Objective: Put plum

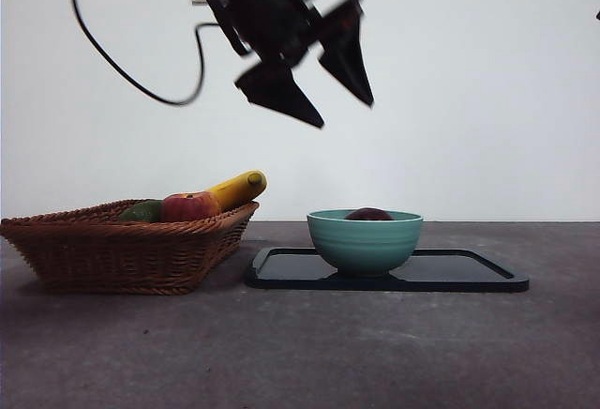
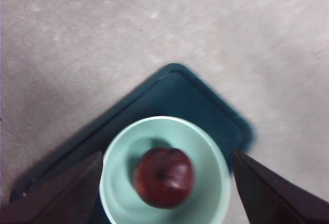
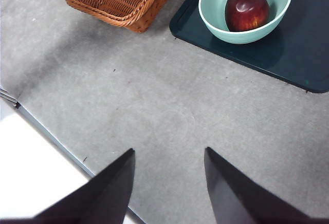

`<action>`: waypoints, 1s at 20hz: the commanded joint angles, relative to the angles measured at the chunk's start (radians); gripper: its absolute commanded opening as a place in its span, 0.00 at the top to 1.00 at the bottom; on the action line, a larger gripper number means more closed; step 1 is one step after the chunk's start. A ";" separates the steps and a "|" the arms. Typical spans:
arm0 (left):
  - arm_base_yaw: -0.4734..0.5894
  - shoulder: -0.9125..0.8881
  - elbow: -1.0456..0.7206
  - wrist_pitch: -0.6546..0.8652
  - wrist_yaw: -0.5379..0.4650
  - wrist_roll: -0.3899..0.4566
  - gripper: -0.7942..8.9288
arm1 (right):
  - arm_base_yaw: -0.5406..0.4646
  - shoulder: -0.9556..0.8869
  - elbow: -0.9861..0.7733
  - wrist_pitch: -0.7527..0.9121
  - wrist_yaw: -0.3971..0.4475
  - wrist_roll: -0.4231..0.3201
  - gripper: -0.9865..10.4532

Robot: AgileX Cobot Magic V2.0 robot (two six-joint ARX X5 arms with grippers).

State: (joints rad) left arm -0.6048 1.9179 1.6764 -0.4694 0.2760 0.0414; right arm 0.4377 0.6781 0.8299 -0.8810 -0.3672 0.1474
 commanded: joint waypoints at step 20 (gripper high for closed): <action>-0.074 0.260 0.032 0.096 -0.074 0.078 0.51 | 0.006 0.004 0.007 -0.034 -0.002 0.010 0.73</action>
State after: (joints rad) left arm -0.6685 2.1494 1.6821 -0.3775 0.2058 0.1074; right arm 0.4377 0.6781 0.8299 -0.9176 -0.3672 0.1474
